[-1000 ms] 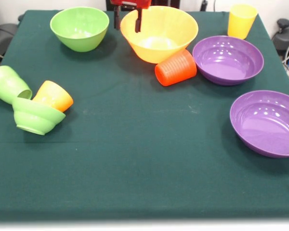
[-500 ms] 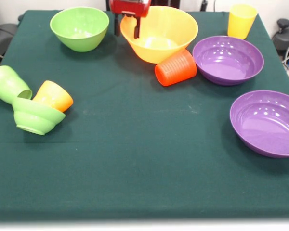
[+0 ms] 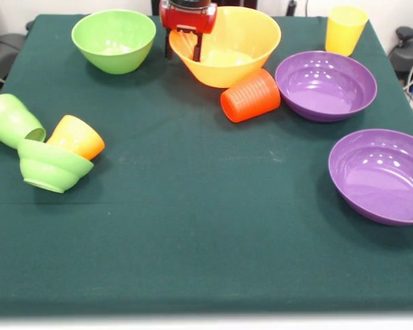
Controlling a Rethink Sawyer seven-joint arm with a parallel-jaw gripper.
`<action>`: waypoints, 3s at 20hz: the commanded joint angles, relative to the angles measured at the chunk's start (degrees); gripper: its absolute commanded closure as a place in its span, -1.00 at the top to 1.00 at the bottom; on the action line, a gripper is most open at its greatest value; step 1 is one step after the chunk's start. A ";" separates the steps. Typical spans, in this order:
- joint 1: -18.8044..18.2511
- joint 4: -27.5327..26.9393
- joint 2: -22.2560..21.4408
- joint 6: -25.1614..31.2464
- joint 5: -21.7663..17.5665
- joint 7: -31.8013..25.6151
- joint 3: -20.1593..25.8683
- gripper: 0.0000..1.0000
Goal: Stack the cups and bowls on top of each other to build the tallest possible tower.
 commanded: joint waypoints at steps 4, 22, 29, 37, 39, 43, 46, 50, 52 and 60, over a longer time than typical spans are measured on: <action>1.16 -9.30 6.22 -2.07 -1.57 1.62 2.32 -1.00; -7.99 -3.48 -5.62 8.38 -0.14 -2.30 14.20 -1.00; -15.13 1.27 -14.19 16.65 2.17 -6.27 23.27 -1.00; -16.06 0.99 -15.73 19.45 1.99 -5.03 25.52 -1.00; -16.83 1.23 -15.82 19.87 2.21 -4.67 26.39 -1.00; -17.93 0.28 -15.20 19.13 2.26 -3.80 27.98 -1.00; -18.77 -0.49 -14.50 19.59 2.90 -3.18 28.86 -1.00; -19.83 -1.11 -14.08 19.77 3.45 -2.80 29.91 -1.00; -19.76 -2.47 -12.85 18.38 2.82 -2.20 29.78 -1.00; -20.12 -13.53 -8.65 25.59 1.99 -8.45 31.96 -1.00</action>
